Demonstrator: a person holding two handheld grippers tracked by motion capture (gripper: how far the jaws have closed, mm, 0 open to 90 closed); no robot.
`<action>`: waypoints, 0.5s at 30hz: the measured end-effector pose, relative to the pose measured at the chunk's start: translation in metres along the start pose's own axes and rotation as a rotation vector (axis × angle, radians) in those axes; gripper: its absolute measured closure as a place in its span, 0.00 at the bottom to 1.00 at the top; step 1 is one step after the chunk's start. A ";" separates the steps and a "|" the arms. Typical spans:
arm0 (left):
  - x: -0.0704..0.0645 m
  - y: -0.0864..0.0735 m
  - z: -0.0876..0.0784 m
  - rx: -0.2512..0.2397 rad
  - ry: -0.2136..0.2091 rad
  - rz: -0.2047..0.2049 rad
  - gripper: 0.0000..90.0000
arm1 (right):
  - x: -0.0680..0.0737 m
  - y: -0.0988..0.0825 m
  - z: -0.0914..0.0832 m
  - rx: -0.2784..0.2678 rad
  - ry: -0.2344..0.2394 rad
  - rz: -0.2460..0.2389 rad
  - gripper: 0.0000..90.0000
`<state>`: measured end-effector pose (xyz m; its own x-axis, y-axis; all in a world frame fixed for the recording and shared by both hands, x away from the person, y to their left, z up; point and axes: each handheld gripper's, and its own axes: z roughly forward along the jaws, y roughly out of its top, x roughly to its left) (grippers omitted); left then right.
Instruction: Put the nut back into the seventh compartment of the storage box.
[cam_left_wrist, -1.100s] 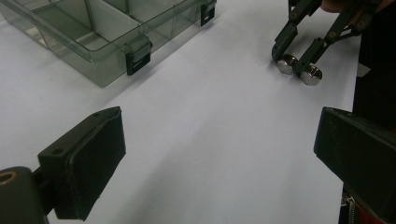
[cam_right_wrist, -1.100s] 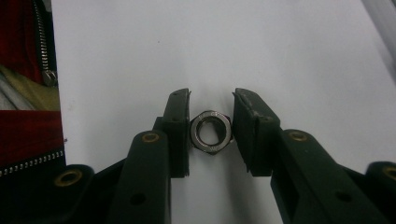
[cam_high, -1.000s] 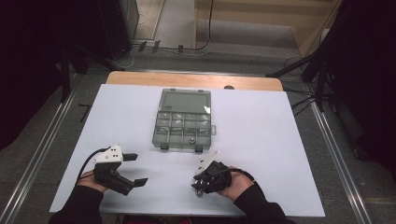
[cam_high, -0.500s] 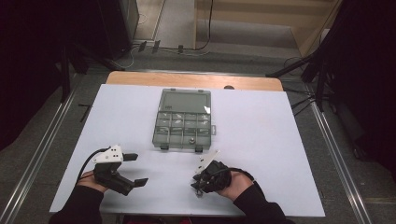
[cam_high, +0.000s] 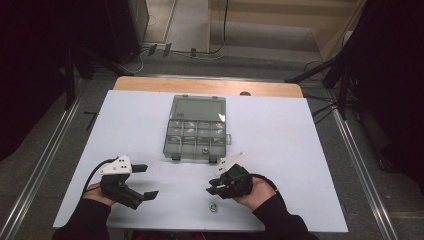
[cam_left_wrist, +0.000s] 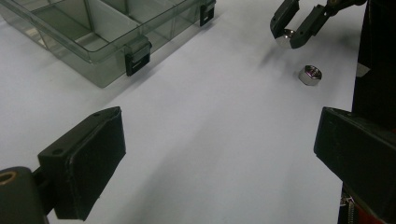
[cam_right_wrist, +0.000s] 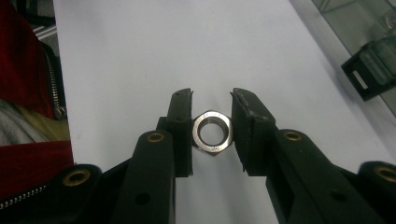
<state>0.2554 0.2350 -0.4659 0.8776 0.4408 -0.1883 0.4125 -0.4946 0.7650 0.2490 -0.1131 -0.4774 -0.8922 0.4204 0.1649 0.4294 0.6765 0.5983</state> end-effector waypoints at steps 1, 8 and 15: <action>0.000 0.000 0.000 0.000 0.000 0.000 0.02 | -0.002 0.000 -0.001 -0.001 -0.001 0.009 0.80; 0.000 0.000 0.000 -0.001 -0.007 -0.002 0.03 | -0.007 0.000 -0.004 -0.015 -0.013 0.027 0.80; 0.000 0.000 0.002 -0.007 -0.005 -0.006 0.02 | -0.015 0.003 -0.010 -0.041 -0.025 0.064 0.80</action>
<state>0.2559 0.2335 -0.4667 0.8763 0.4402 -0.1957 0.4160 -0.4865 0.7683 0.2624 -0.1236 -0.4709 -0.8592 0.4772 0.1845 0.4788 0.6229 0.6187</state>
